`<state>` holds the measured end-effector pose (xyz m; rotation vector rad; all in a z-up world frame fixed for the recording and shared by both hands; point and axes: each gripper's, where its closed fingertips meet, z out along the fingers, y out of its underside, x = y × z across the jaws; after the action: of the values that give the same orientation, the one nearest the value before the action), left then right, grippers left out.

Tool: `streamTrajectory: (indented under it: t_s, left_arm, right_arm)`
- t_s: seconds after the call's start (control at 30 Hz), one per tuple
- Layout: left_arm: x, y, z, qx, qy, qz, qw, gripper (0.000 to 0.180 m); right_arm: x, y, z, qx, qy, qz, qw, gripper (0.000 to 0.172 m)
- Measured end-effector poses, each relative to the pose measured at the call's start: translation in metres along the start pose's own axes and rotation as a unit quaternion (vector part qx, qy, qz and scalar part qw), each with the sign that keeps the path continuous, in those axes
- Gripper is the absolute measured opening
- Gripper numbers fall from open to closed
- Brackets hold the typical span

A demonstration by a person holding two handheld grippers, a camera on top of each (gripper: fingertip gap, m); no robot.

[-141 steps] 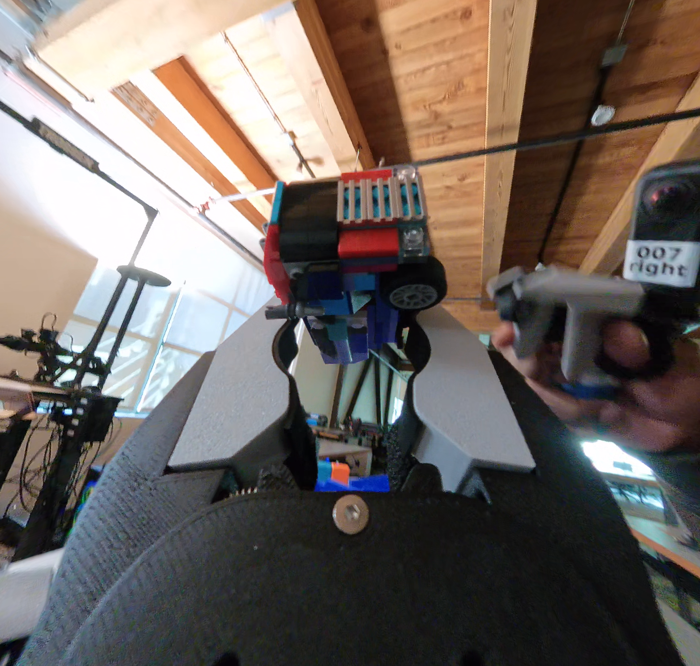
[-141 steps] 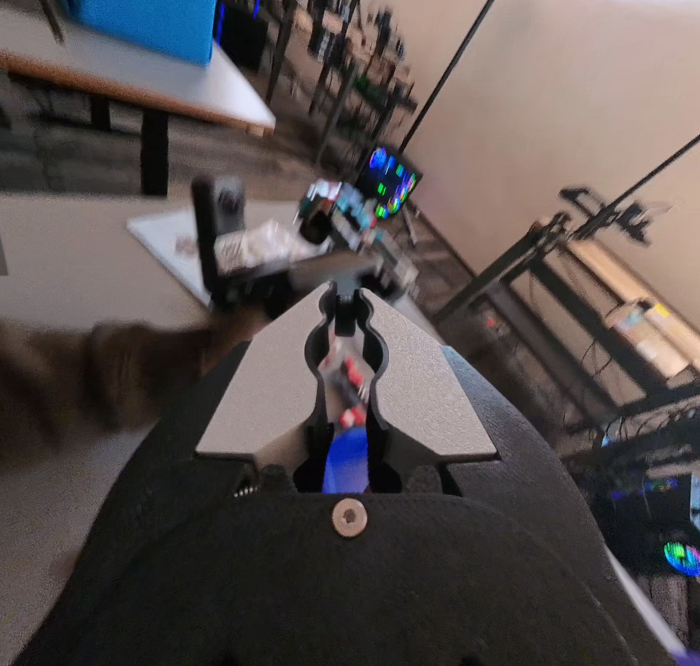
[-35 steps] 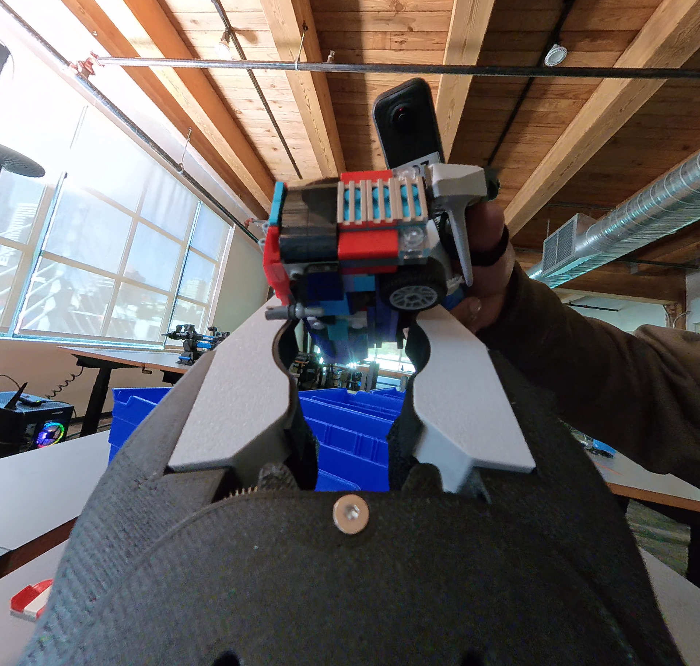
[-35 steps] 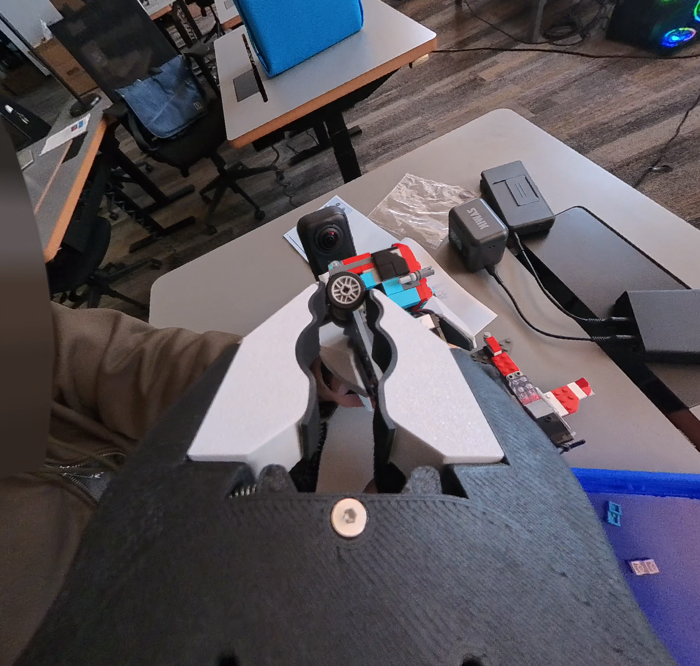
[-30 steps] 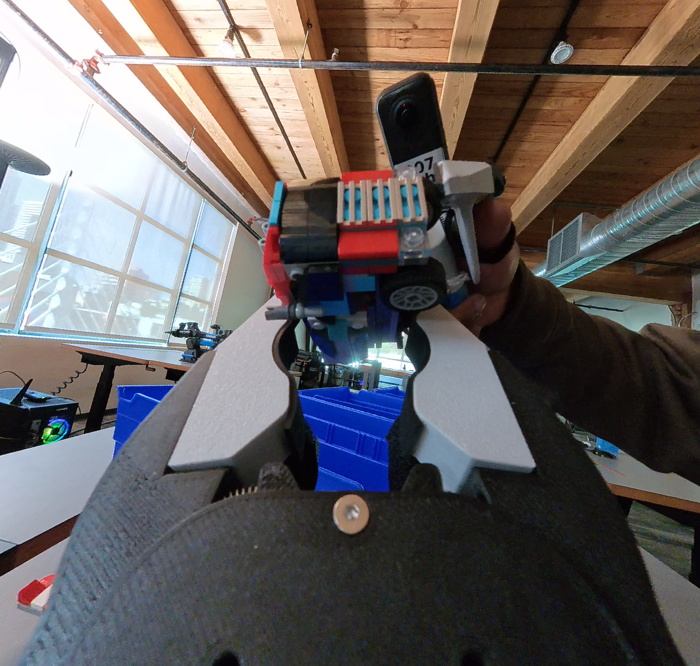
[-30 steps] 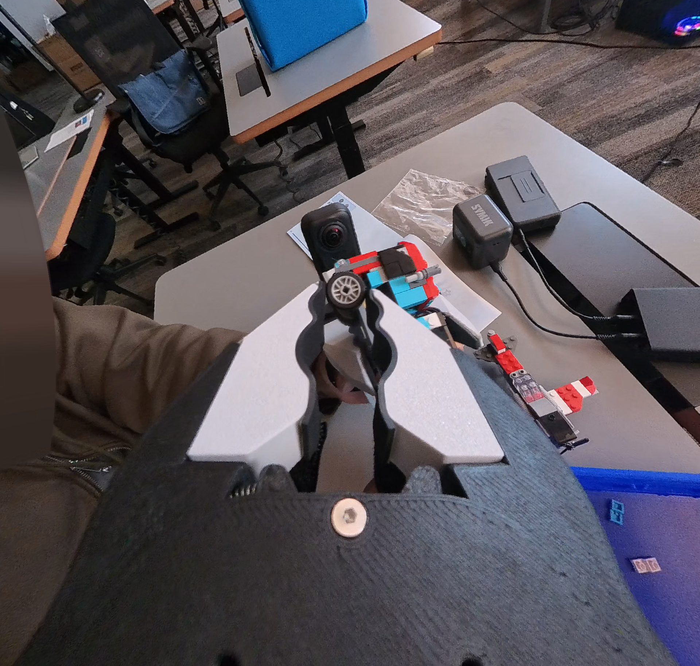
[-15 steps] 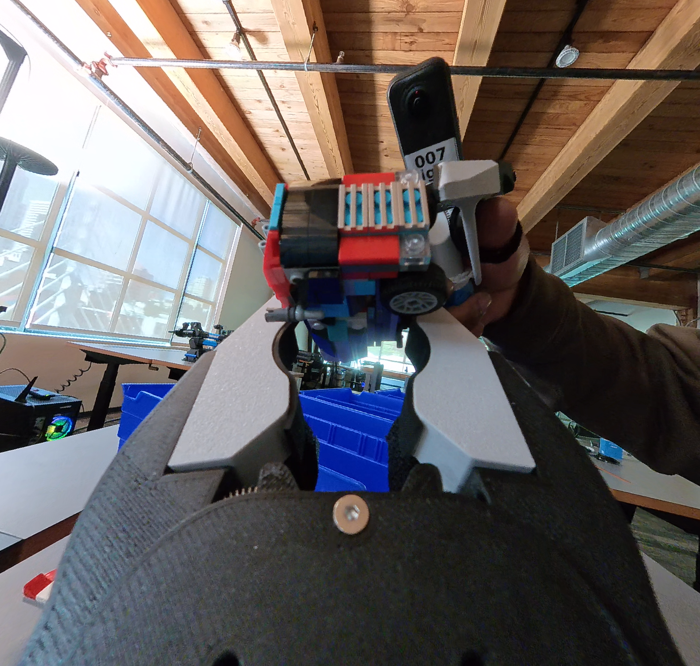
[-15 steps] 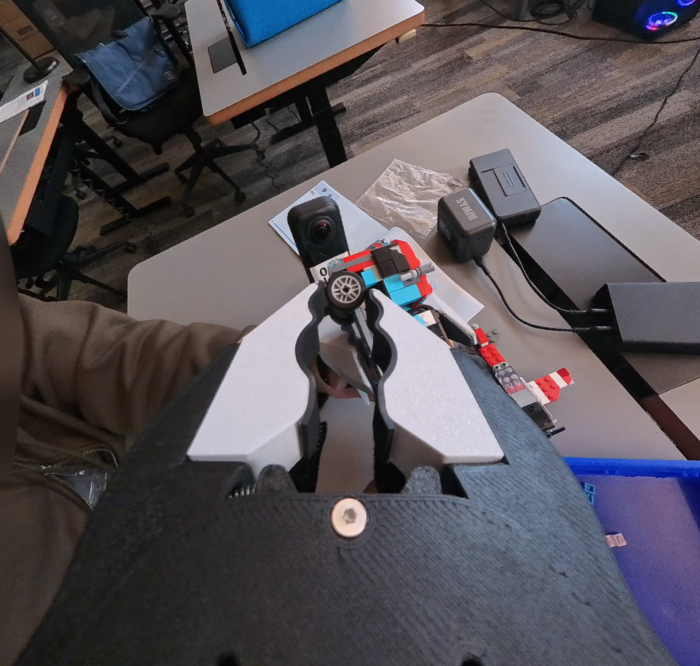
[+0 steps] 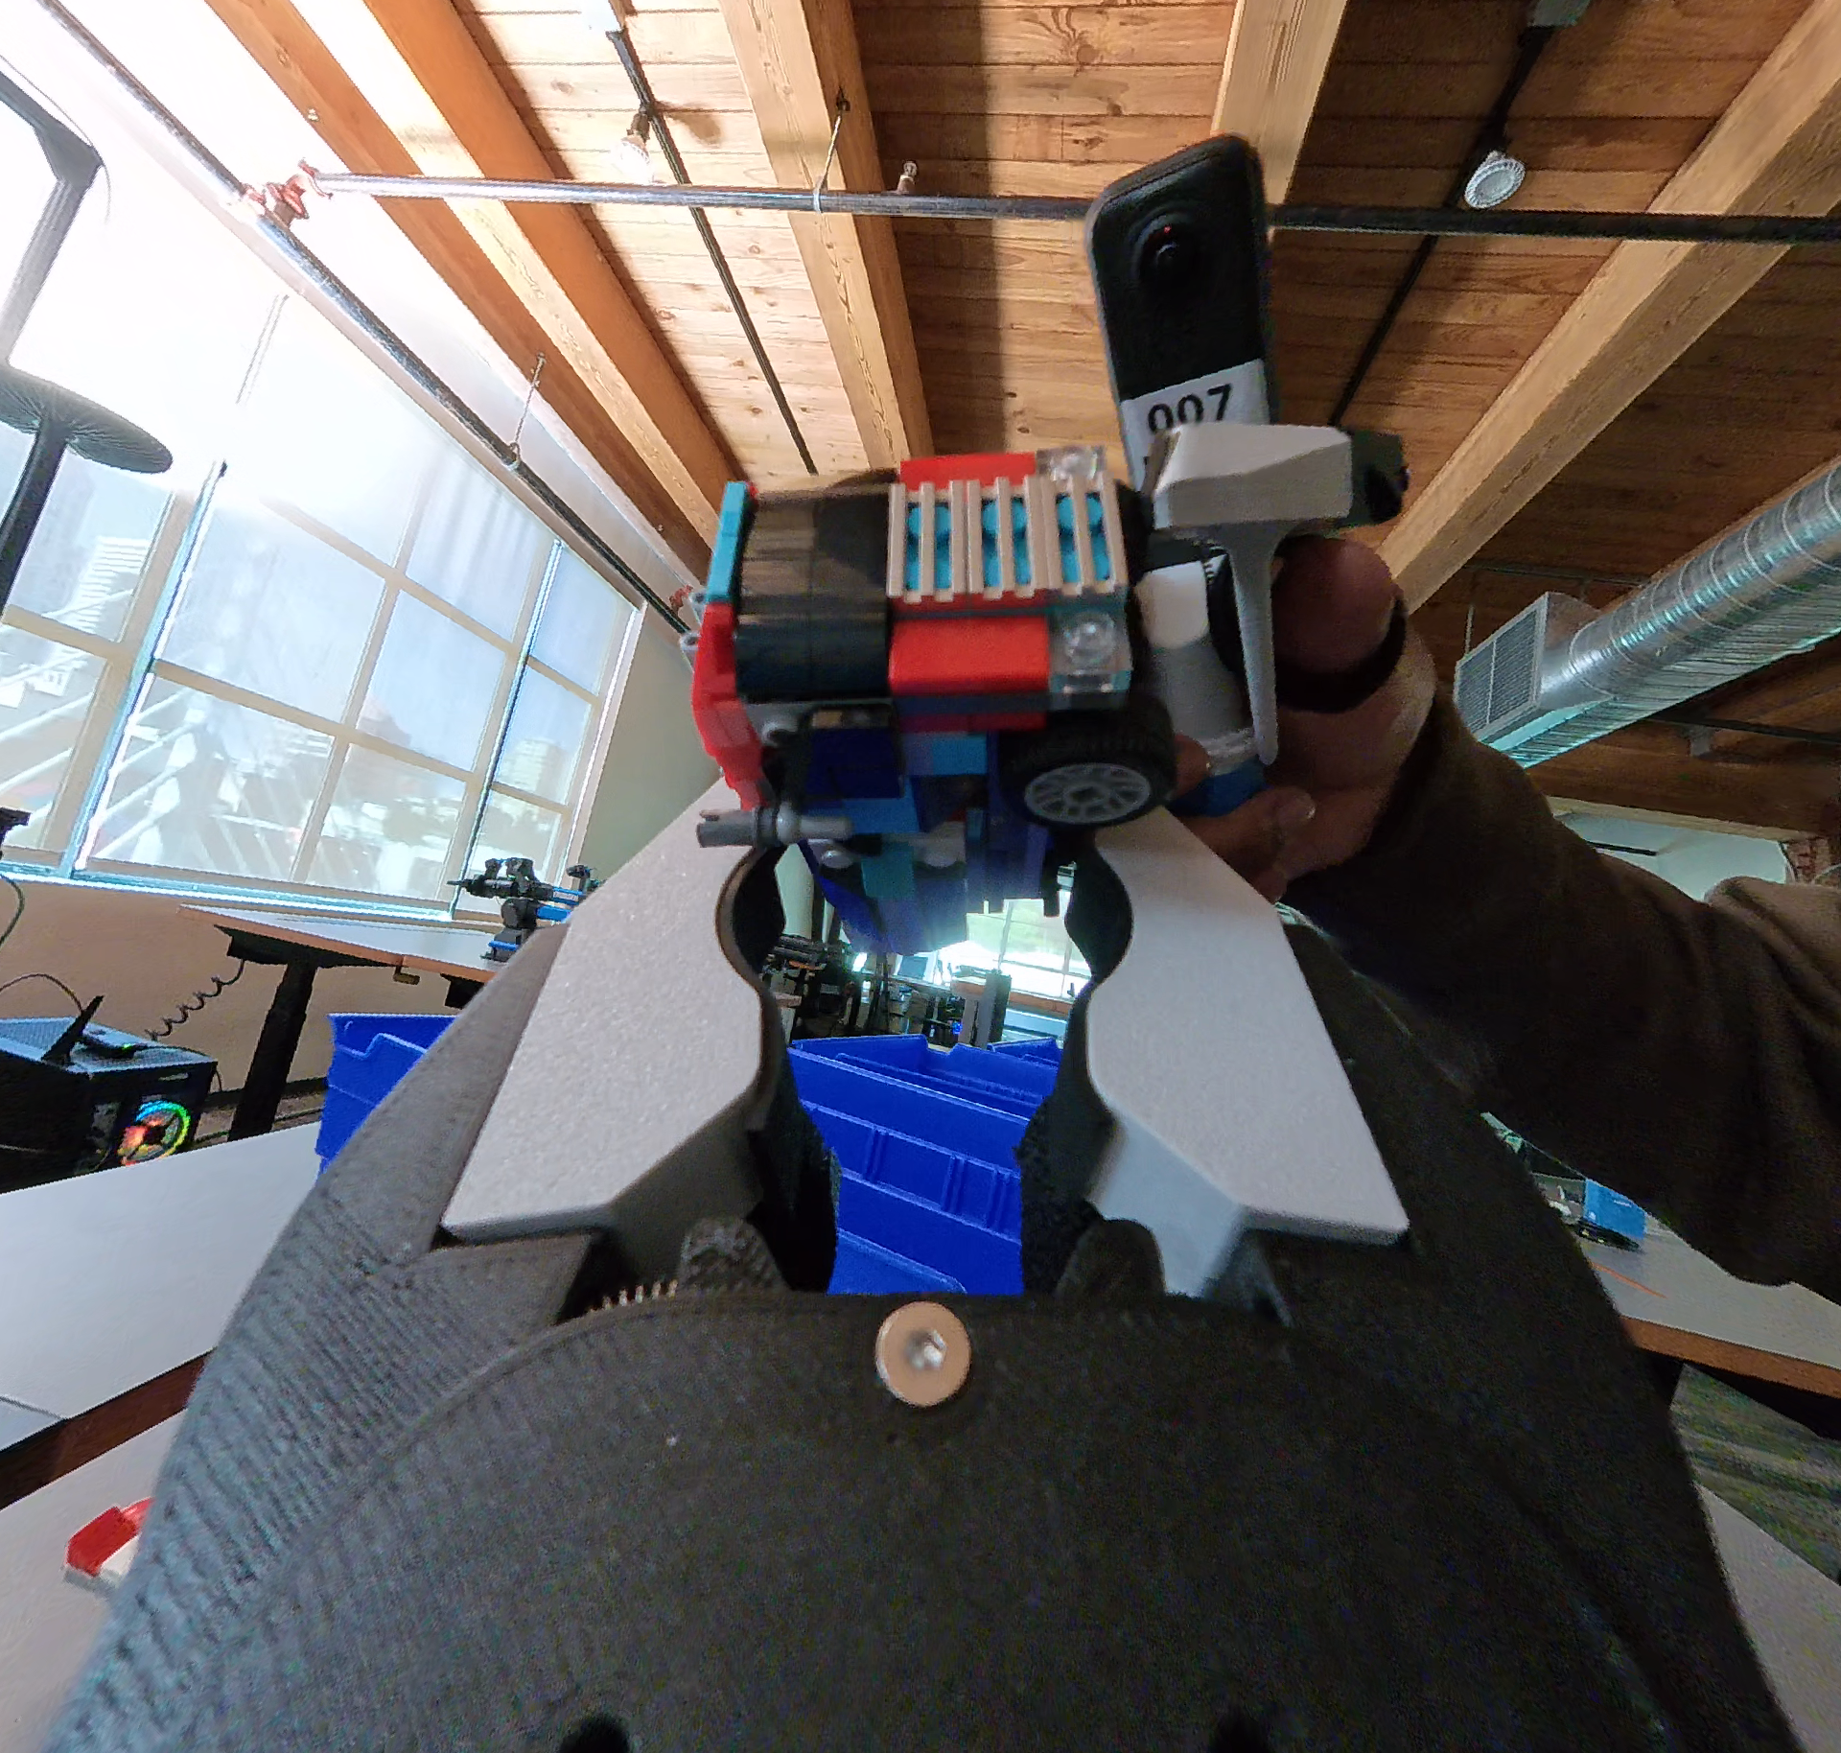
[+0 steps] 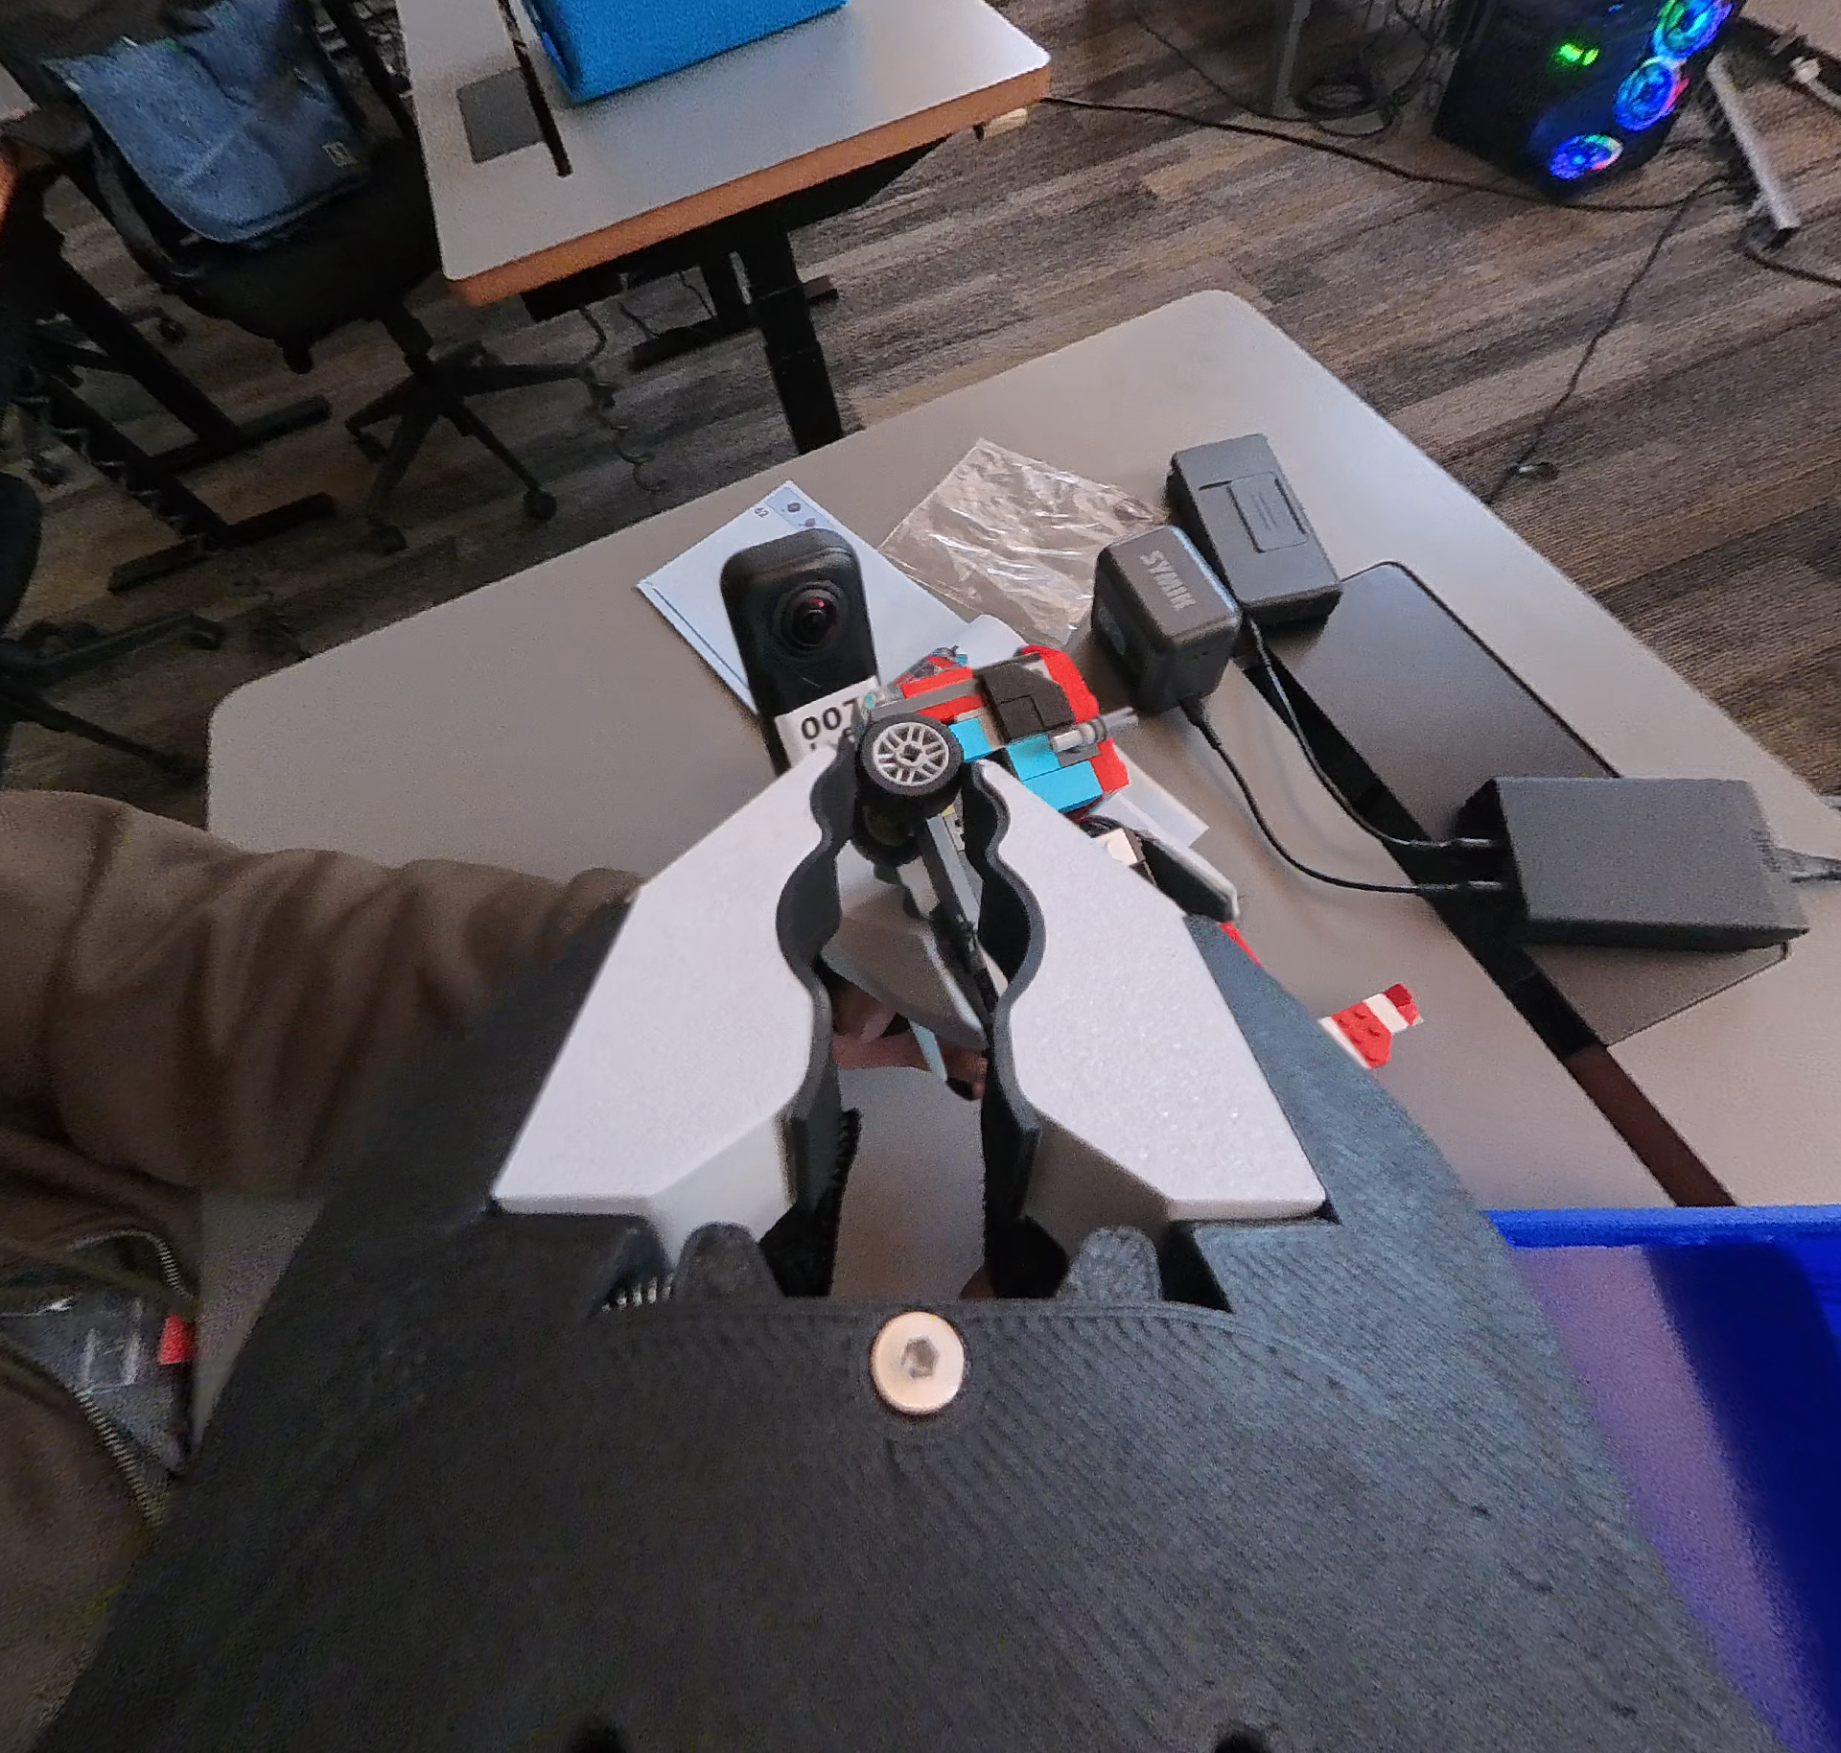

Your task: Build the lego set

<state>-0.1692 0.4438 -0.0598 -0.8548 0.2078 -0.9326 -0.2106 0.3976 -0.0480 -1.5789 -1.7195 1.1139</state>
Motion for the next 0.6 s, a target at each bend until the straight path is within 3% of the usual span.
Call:
streamTrajectory:
  t_s: [0.17, 0.6]
  left_arm:
    - [-0.002, -0.002, -0.001, 0.005, -0.006, 0.001, 1.000, 0.056]
    - [-0.025, 0.005, -0.007, -0.020, -0.089, 0.025, 0.996, 0.055]
  right_arm:
    - [0.000, -0.001, 0.002, 0.000, 0.032, -0.031, 0.999, 0.022]
    - [0.014, 0.007, 0.009, 0.009, 0.067, 0.033, 0.997, 0.023]
